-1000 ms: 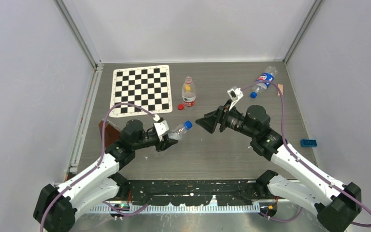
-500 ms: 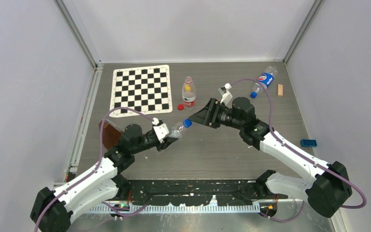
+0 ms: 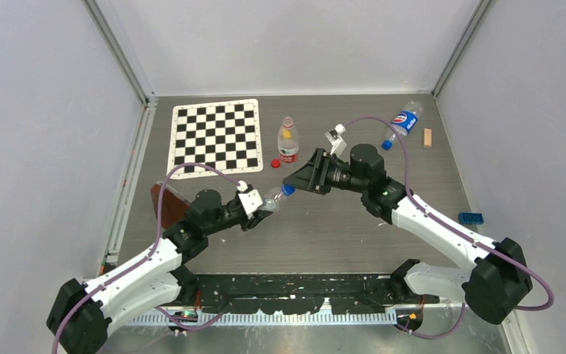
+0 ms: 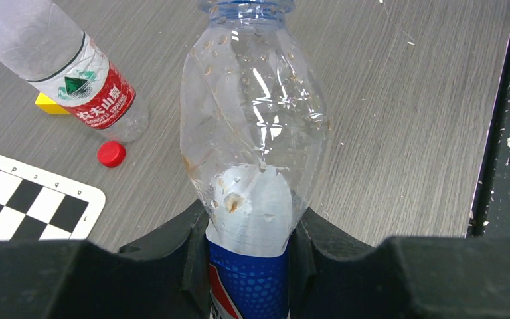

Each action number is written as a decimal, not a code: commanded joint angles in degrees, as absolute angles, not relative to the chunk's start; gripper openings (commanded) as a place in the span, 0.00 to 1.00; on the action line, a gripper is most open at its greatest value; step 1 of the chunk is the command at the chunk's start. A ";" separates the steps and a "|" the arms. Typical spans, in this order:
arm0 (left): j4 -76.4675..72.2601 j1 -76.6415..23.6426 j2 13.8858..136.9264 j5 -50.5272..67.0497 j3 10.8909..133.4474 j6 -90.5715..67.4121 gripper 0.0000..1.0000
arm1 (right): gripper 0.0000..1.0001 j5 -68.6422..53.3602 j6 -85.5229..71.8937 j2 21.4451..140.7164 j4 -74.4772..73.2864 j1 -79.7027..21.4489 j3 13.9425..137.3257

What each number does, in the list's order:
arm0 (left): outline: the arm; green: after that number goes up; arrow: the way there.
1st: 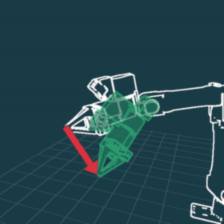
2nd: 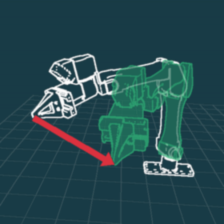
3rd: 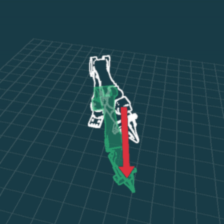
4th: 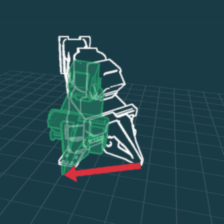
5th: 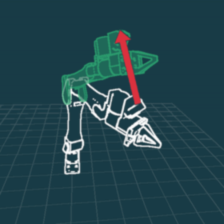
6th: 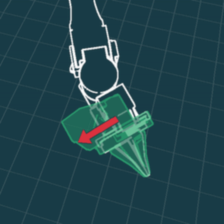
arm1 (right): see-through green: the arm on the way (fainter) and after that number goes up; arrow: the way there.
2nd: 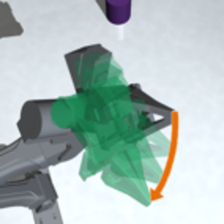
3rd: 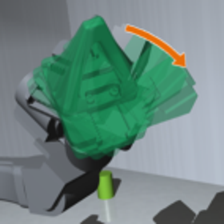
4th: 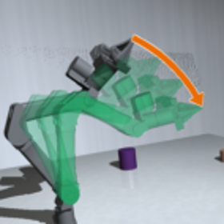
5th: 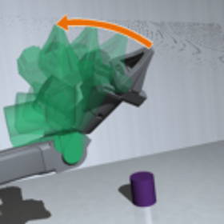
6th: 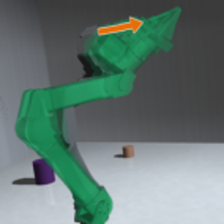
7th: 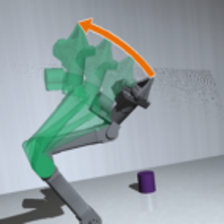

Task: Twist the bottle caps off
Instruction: Unscrew the bottle cap from the plastic bottle.

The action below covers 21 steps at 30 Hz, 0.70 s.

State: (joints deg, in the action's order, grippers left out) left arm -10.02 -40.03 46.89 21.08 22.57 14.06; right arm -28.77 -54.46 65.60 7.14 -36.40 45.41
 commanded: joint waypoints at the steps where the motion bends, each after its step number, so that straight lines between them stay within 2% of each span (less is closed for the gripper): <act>1: -13.15 -40.38 46.52 20.18 24.16 15.37 0.07 | 0.59 -31.63 -51.39 66.37 5.70 -36.83 49.24; 17: -13.27 -40.45 46.50 20.10 24.08 15.39 0.06 | 0.54 -31.53 -48.24 68.12 2.43 -36.89 50.42; 21: -13.18 -40.56 46.26 20.28 24.04 15.21 0.06 | 0.47 -31.22 -48.63 68.86 3.93 -36.91 50.16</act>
State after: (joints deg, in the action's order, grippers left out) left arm -9.98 -40.18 46.92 20.51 22.57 15.11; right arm -30.79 -49.50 68.42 1.50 -36.64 47.79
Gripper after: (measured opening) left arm 0.378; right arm 0.489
